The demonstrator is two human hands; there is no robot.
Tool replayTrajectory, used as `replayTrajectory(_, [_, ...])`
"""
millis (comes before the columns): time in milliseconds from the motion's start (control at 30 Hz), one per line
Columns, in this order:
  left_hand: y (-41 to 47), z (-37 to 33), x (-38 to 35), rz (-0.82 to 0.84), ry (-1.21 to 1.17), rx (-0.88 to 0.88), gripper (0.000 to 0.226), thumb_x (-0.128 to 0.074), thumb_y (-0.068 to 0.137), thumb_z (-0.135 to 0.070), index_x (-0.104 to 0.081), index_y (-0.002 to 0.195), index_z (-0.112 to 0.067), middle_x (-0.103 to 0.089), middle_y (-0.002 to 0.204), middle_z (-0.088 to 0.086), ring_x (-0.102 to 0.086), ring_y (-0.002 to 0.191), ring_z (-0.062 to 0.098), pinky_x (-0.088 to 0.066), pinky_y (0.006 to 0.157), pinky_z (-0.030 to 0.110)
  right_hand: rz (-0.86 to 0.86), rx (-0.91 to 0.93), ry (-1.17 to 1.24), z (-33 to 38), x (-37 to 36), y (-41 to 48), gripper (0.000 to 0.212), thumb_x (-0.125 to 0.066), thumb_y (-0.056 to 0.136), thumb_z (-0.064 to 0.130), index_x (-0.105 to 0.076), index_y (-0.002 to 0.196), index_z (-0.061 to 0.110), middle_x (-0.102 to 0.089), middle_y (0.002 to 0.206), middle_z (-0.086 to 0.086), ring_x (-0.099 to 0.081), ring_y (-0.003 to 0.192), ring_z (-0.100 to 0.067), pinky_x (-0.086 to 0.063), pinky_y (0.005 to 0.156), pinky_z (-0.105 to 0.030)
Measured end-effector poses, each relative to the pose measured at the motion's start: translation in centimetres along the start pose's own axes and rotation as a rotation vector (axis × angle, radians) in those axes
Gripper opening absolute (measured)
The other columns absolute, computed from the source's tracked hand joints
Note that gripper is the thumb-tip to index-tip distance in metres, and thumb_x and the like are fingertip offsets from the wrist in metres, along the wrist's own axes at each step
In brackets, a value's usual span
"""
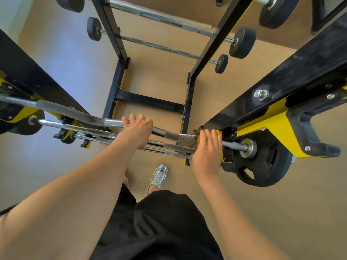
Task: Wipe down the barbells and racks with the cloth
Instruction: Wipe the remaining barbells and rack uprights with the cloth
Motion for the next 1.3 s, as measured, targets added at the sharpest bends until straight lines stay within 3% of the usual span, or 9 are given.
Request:
replayTrajectory(133, [-0.4, -0.6, 0.5, -0.011, 0.058, 0.040, 0.048, -0.060, 0.089, -0.004, -0.043, 0.133, -0.010, -0.043, 0.120, 0.013, -0.042, 0.120, 0.036, -0.031, 0.108, 0.059, 0.173, 0.172, 0.190, 9.6, -3.3, -0.1, 0.060, -0.056, 0.102, 0.004, -0.038, 0.159, 0.006, -0.040, 0.164, -0.014, -0.029, 0.156, -0.031, -0.012, 0.129, -0.042])
replayTrajectory(300, [-0.7, -0.7, 0.6, -0.004, 0.076, 0.090, 0.051, -0.059, 0.091, -0.007, -0.042, 0.138, -0.010, -0.046, 0.132, 0.016, -0.039, 0.129, 0.038, -0.025, 0.113, 0.066, 0.138, 0.314, 0.070, 3.1, -1.2, 0.1, 0.061, -0.044, 0.098, -0.001, -0.039, 0.159, 0.010, -0.043, 0.162, -0.010, -0.035, 0.153, -0.027, -0.023, 0.128, -0.046])
replayTrajectory(567, [-0.8, -0.9, 0.5, -0.044, 0.068, 0.115, 0.050, -0.064, 0.086, -0.006, -0.044, 0.132, -0.010, -0.047, 0.127, 0.016, -0.040, 0.127, 0.037, -0.028, 0.113, 0.064, -0.012, -0.390, 0.301, -0.3, 0.0, -1.5, 0.080, -0.059, 0.098, -0.005, -0.016, 0.165, 0.004, -0.013, 0.172, -0.014, 0.000, 0.160, -0.031, -0.017, 0.128, -0.047])
replayTrajectory(733, [-1.0, -1.0, 0.5, -0.065, 0.069, 0.116, 0.054, -0.069, 0.088, -0.012, -0.043, 0.135, -0.011, -0.047, 0.132, 0.016, -0.041, 0.130, 0.037, -0.029, 0.114, 0.063, -0.087, -0.823, 0.824, 3.1, 1.6, -4.1, 0.033, -0.042, 0.111, 0.018, -0.053, 0.142, 0.015, -0.069, 0.128, -0.007, -0.067, 0.120, -0.020, -0.059, 0.094, -0.034])
replayTrajectory(833, [-1.1, -0.8, 0.4, -0.077, 0.082, 0.114, 0.052, -0.068, 0.088, -0.012, -0.042, 0.133, -0.011, -0.047, 0.131, 0.016, -0.042, 0.128, 0.037, -0.030, 0.113, 0.064, -0.180, -1.236, 1.161, 0.0, 1.1, -6.0, 0.023, -0.038, 0.113, 0.027, -0.056, 0.102, 0.018, -0.064, 0.091, 0.002, -0.066, 0.082, -0.011, -0.053, 0.069, -0.026])
replayTrajectory(933, [-1.1, -0.8, 0.3, -0.071, 0.088, 0.123, 0.053, -0.069, 0.087, -0.012, -0.042, 0.133, -0.010, -0.047, 0.130, 0.016, -0.042, 0.128, 0.037, -0.030, 0.112, 0.064, -0.204, -1.488, 1.421, -2.2, -0.2, -7.8, 0.018, -0.044, 0.112, 0.019, -0.061, 0.112, 0.014, -0.067, 0.109, -0.008, -0.062, 0.085, -0.022, -0.052, 0.076, -0.030])
replayTrajectory(1000, [-1.0, -0.9, 0.4, -0.074, 0.084, 0.132, 0.055, -0.071, 0.086, -0.012, -0.042, 0.134, -0.011, -0.047, 0.132, 0.016, -0.042, 0.129, 0.037, -0.029, 0.114, 0.064, -0.224, -1.611, 1.613, -2.5, -0.6, -8.2, 0.025, -0.046, 0.110, 0.014, -0.059, 0.128, 0.002, -0.063, 0.128, -0.023, -0.061, 0.099, -0.037, -0.050, 0.078, -0.033])
replayTrajectory(1100, [-1.0, -1.0, 0.3, -0.083, 0.082, 0.143, 0.054, -0.071, 0.087, -0.012, -0.043, 0.134, -0.011, -0.048, 0.132, 0.016, -0.042, 0.130, 0.037, -0.029, 0.115, 0.065, -0.185, -1.645, 1.784, -1.8, -1.6, -6.3, 0.016, -0.044, 0.110, 0.021, -0.059, 0.106, 0.019, -0.066, 0.111, -0.012, -0.065, 0.093, -0.026, -0.052, 0.106, -0.035])
replayTrajectory(1300, [-1.1, -1.2, 0.3, -0.109, 0.069, 0.158, 0.057, -0.073, 0.087, -0.012, -0.043, 0.135, -0.011, -0.048, 0.135, 0.017, -0.042, 0.134, 0.039, -0.027, 0.118, 0.067, 0.080, -1.603, 1.931, 4.7, -6.9, -4.9, 0.030, -0.039, 0.113, 0.033, -0.051, 0.136, 0.019, -0.067, 0.117, -0.011, -0.070, 0.103, -0.026, -0.058, 0.098, -0.034])
Point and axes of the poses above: each hand's wrist, its own y-axis towards the middle knuckle, its own x-axis out of the back of the hand, z = x × y, the point moved 10 cm from there along y, towards the middle knuckle
